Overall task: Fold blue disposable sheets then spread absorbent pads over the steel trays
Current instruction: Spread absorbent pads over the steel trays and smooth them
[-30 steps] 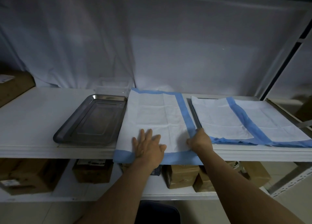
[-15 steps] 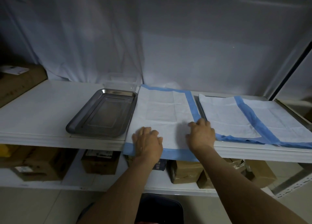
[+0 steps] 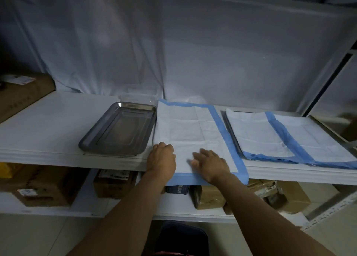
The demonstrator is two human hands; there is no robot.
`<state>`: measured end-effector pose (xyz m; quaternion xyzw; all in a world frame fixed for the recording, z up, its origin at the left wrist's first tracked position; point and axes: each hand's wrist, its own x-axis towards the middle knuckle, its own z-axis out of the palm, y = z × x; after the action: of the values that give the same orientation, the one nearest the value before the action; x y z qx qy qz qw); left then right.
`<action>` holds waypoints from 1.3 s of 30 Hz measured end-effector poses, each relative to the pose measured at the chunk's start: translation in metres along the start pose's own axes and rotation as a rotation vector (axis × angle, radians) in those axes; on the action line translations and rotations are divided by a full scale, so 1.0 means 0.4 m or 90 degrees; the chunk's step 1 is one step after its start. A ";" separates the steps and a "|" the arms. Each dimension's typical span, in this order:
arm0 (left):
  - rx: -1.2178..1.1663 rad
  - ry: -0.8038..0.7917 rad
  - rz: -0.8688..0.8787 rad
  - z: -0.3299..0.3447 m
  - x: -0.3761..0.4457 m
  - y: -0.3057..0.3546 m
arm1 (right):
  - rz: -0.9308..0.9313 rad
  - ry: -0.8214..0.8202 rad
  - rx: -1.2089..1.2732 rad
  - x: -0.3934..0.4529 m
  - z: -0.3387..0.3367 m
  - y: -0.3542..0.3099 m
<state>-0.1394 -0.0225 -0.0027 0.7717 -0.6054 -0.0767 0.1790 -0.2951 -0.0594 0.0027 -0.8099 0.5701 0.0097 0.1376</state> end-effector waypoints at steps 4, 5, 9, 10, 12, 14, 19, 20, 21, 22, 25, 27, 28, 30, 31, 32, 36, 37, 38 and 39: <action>0.066 -0.052 -0.020 0.006 0.038 -0.007 | 0.153 0.106 -0.019 0.012 -0.006 0.041; 0.089 -0.066 -0.027 0.005 0.050 -0.007 | 0.145 0.114 -0.033 0.018 -0.008 0.043; 0.091 -0.123 -0.038 -0.004 0.114 0.000 | 0.020 0.123 -0.023 0.054 0.008 0.048; 0.096 -0.138 -0.029 -0.006 0.129 0.002 | 0.054 0.139 -0.028 0.066 0.006 0.056; 0.106 -0.146 -0.020 -0.002 0.159 0.000 | 0.153 0.162 -0.051 0.091 -0.001 0.079; 0.104 -0.142 -0.034 0.005 0.187 -0.005 | 0.136 0.162 -0.059 0.110 -0.005 0.095; 0.101 -0.136 -0.044 0.020 0.218 -0.017 | 0.007 0.047 -0.040 0.134 0.013 0.100; 0.097 -0.130 -0.044 0.020 0.215 -0.020 | 0.032 0.050 -0.047 0.135 0.014 0.103; 0.096 -0.125 -0.040 0.019 0.207 -0.021 | 0.055 0.061 -0.050 0.133 0.012 0.104; 0.094 -0.122 -0.031 0.018 0.194 -0.021 | 0.073 0.076 -0.050 0.129 0.008 0.101; 0.082 -0.105 0.028 0.014 0.135 -0.011 | 0.063 0.100 -0.037 0.108 0.010 0.086; 0.064 -0.086 0.067 0.006 0.084 -0.001 | 0.024 0.072 -0.021 0.084 0.021 0.077; 0.050 -0.089 0.079 0.003 0.059 0.002 | 0.011 0.059 -0.013 0.071 0.026 0.073; 0.026 -0.126 0.091 0.005 0.005 0.009 | 0.001 0.046 -0.003 0.044 0.031 0.066; 0.038 -0.145 0.095 0.014 -0.019 0.010 | 0.001 0.038 0.001 0.032 0.030 0.062; 0.067 -0.181 0.100 0.021 -0.044 0.011 | 0.000 0.027 0.002 0.019 0.029 0.057; 0.180 -0.181 0.104 0.044 -0.086 -0.006 | -0.022 -0.029 0.035 -0.028 0.026 0.054; 0.169 -0.145 0.103 0.043 -0.087 -0.002 | -0.033 -0.051 0.039 -0.037 0.024 0.056; 0.134 -0.148 0.091 0.038 -0.085 0.002 | -0.040 -0.075 0.025 -0.046 0.020 0.059; 0.118 -0.120 0.087 0.029 -0.080 0.007 | -0.041 -0.093 -0.005 -0.054 0.017 0.064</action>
<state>-0.1540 0.0056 -0.0154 0.7314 -0.6750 -0.0805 0.0542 -0.3253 -0.0458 -0.0056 -0.8257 0.5319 0.0668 0.1757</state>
